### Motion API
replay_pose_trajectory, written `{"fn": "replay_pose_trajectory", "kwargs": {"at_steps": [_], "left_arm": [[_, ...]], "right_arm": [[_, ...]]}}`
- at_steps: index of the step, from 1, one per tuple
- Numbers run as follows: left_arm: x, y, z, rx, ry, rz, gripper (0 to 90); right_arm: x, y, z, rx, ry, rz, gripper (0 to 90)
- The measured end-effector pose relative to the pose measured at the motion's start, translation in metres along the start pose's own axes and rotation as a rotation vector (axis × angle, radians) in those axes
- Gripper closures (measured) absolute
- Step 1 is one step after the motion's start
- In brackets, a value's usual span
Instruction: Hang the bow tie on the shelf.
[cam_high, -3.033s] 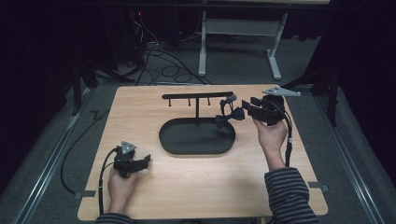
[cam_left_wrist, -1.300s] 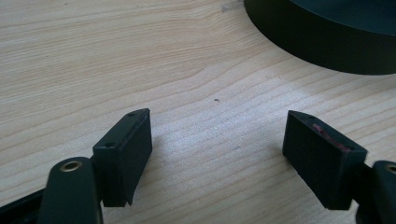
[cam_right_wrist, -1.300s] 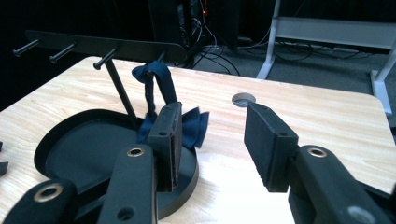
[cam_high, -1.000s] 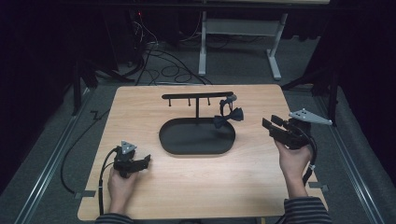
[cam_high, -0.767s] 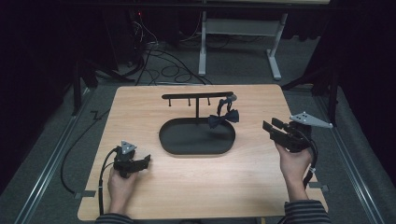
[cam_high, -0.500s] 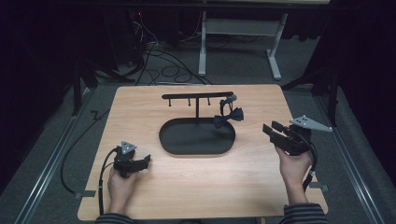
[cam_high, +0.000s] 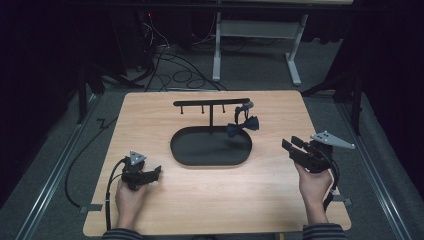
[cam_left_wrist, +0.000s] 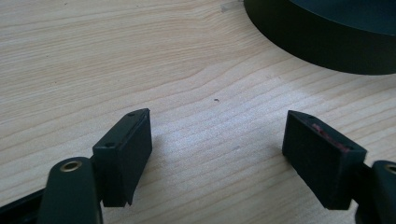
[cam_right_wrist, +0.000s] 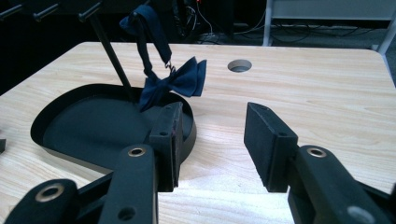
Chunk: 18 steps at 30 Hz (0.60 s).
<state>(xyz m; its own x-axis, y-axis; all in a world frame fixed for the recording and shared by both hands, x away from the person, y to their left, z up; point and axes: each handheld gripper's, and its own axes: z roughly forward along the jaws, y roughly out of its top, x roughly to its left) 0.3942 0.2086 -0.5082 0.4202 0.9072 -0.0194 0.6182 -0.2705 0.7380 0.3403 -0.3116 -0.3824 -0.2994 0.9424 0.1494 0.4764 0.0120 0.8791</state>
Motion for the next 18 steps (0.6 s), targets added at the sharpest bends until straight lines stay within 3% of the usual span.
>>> {"fn": "replay_pose_trajectory", "kwargs": {"at_steps": [18], "left_arm": [[0.0,0.0,0.0,0.0,0.0,0.0,24.5]], "right_arm": [[0.004,-0.013,0.011,0.033,0.015,0.013,59.8]]}}
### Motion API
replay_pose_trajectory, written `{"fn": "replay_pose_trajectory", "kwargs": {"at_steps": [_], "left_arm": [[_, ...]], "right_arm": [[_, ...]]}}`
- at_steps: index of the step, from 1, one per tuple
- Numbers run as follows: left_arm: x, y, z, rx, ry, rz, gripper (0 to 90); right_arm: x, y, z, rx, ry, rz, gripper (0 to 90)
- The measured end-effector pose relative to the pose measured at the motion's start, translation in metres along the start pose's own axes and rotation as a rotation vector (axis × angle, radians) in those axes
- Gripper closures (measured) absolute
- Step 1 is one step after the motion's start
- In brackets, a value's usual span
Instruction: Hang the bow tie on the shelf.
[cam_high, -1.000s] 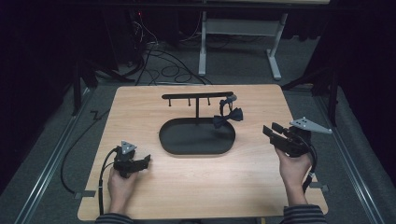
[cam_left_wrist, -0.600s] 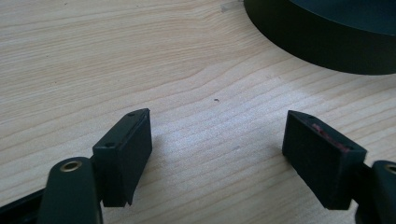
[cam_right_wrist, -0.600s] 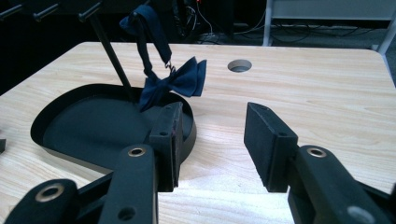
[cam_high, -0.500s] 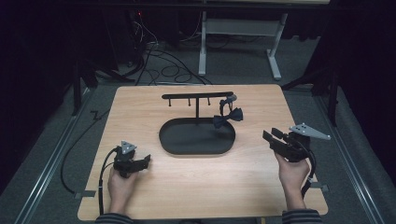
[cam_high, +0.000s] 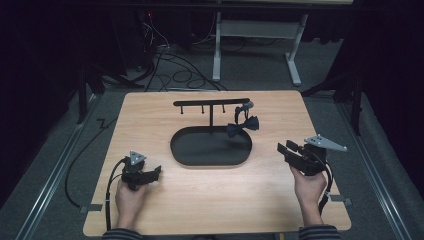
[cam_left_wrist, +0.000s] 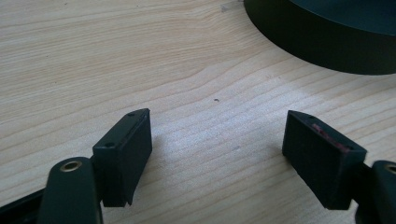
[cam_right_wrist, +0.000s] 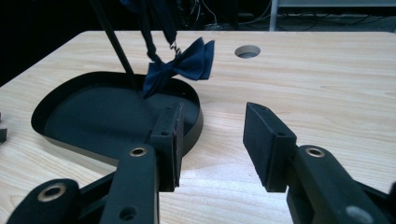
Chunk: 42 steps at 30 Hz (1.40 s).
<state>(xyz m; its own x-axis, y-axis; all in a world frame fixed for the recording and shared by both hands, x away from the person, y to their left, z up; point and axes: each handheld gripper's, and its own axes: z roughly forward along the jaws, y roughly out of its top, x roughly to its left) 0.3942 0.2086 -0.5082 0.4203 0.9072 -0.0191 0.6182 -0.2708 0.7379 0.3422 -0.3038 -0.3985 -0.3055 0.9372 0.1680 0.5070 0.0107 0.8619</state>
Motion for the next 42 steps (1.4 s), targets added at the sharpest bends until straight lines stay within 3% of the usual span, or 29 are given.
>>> {"fn": "replay_pose_trajectory", "kwargs": {"at_steps": [20,42], "left_arm": [[0.0,0.0,0.0,0.0,0.0,0.0,24.3],[0.0,0.0,0.0,0.0,0.0,0.001,24.4]], "right_arm": [[0.006,-0.008,0.017,0.042,0.009,-0.017,60.1],[0.005,-0.022,0.033,0.09,0.007,-0.003,60.8]]}}
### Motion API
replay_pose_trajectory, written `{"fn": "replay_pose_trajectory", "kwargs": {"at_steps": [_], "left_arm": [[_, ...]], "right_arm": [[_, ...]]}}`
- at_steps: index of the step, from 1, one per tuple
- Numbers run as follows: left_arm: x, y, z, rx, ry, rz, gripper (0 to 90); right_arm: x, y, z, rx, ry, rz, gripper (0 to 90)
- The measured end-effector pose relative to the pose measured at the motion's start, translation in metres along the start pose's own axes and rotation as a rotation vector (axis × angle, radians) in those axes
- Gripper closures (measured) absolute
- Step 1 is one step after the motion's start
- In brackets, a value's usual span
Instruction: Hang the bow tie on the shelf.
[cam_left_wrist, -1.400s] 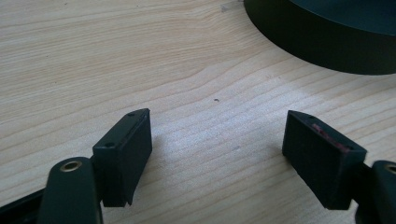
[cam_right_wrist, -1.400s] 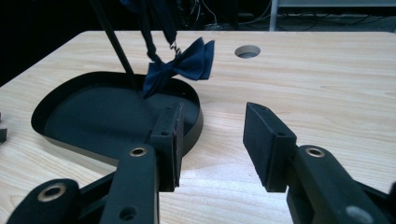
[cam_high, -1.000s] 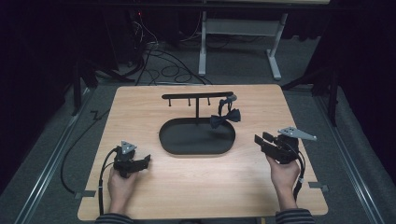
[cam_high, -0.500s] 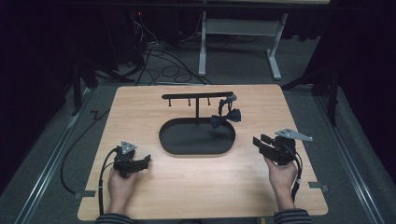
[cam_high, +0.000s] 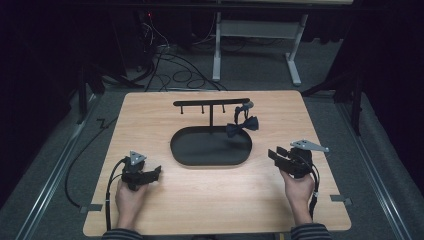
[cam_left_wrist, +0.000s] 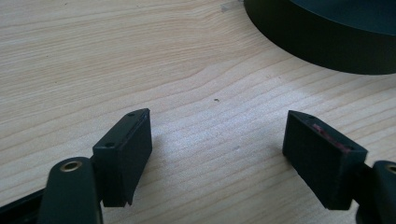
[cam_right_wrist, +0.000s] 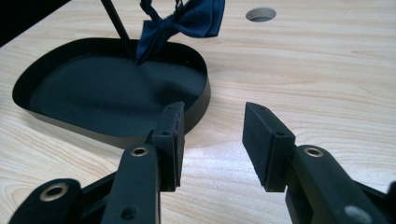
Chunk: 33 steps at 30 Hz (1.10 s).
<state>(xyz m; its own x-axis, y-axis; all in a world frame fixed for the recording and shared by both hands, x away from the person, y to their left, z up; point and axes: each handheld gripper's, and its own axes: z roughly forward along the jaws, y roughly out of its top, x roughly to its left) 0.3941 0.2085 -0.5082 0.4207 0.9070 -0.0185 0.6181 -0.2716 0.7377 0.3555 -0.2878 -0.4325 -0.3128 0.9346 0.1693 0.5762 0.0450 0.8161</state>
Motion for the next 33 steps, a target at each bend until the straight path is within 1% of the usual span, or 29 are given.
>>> {"fn": "replay_pose_trajectory", "kwargs": {"at_steps": [4,9,18,26,33], "left_arm": [[0.0,0.0,0.0,0.001,0.0,0.0,24.4],[0.0,0.0,0.0,0.001,0.0,0.001,24.4],[0.0,0.0,0.0,0.001,0.0,0.001,24.4],[0.0,0.0,0.0,0.001,0.0,0.001,24.3],[0.0,0.0,0.0,0.001,-0.001,0.001,24.4]], "right_arm": [[0.0,-0.003,0.005,0.017,-0.008,-0.006,62.7],[0.001,-0.007,0.01,0.033,-0.003,0.003,64.2],[0.003,-0.011,0.02,0.055,0.003,0.014,64.3],[0.004,-0.015,0.028,0.073,0.004,0.007,64.2],[0.005,-0.019,0.038,0.1,0.013,0.012,63.3]]}}
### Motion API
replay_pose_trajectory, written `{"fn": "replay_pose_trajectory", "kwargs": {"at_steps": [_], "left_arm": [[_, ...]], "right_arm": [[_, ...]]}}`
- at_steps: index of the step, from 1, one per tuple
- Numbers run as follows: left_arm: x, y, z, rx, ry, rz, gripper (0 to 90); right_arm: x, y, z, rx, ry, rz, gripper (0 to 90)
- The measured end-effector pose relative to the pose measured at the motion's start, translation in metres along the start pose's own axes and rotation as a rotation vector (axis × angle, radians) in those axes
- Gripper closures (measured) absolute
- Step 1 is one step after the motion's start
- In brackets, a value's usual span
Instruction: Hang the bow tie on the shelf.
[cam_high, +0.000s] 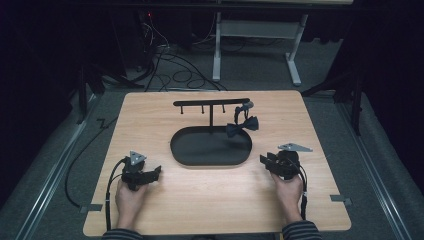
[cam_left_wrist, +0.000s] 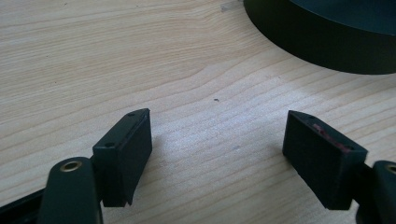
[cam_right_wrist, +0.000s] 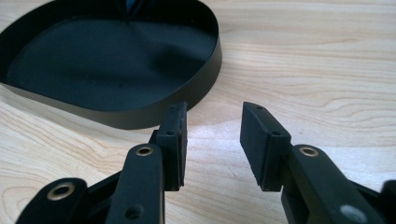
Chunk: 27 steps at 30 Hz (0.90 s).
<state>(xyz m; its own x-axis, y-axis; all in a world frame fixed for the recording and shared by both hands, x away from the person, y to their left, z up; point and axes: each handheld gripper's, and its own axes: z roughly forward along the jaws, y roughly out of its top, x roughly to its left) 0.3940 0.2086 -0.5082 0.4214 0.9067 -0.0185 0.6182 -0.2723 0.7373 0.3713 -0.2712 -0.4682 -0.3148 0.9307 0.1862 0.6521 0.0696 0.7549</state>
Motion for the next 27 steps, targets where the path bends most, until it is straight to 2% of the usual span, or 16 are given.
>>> {"fn": "replay_pose_trajectory", "kwargs": {"at_steps": [15,27], "left_arm": [[0.0,0.0,0.0,0.001,0.0,0.001,24.3],[0.0,0.0,0.0,0.001,0.0,0.002,24.3]], "right_arm": [[0.002,-0.002,0.02,0.035,-0.013,-0.002,63.3],[-0.001,-0.004,0.032,0.057,-0.063,-0.024,60.9]]}}
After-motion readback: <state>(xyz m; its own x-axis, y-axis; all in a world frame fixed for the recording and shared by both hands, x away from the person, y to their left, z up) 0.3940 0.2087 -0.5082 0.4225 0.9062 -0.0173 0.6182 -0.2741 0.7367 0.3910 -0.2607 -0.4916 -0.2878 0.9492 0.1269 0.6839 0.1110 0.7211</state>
